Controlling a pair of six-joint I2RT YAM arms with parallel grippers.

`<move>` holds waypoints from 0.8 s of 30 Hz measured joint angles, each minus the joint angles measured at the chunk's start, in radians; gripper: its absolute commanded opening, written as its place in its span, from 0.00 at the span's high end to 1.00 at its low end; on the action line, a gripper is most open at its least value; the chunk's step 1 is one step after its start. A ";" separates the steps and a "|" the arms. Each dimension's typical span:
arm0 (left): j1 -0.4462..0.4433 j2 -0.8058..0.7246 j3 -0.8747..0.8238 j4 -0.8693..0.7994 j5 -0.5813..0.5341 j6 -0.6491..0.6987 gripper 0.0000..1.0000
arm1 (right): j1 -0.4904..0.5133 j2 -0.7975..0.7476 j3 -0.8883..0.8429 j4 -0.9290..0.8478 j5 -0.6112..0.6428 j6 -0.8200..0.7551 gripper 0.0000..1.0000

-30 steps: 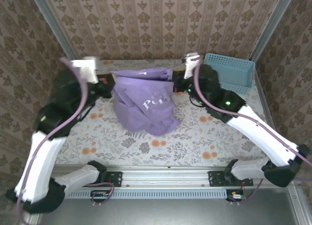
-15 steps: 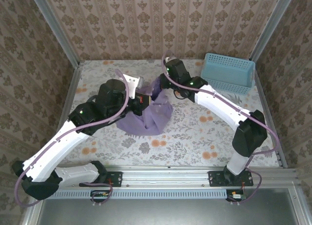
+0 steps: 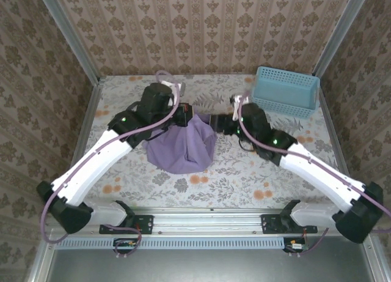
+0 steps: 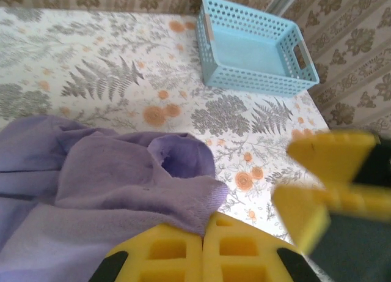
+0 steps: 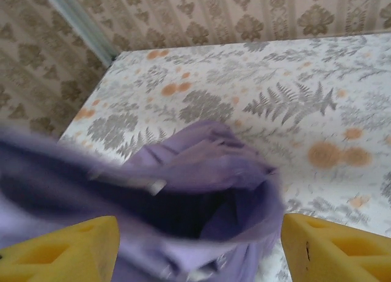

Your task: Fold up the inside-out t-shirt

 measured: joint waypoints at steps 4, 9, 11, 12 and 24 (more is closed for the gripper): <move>0.000 0.151 0.084 0.018 0.061 -0.017 1.00 | 0.074 -0.097 -0.141 -0.006 0.103 0.057 0.26; -0.003 0.378 0.229 -0.002 0.174 -0.013 0.54 | 0.071 -0.248 -0.339 -0.017 0.187 0.131 0.26; -0.015 0.434 0.255 -0.020 0.198 -0.002 0.37 | 0.071 -0.278 -0.386 -0.021 0.198 0.155 0.26; -0.023 0.442 0.251 -0.040 0.196 0.009 0.30 | 0.071 -0.290 -0.408 -0.022 0.201 0.168 0.26; -0.055 0.135 -0.225 -0.106 -0.013 0.019 0.21 | 0.071 -0.158 -0.486 0.038 0.190 0.270 0.23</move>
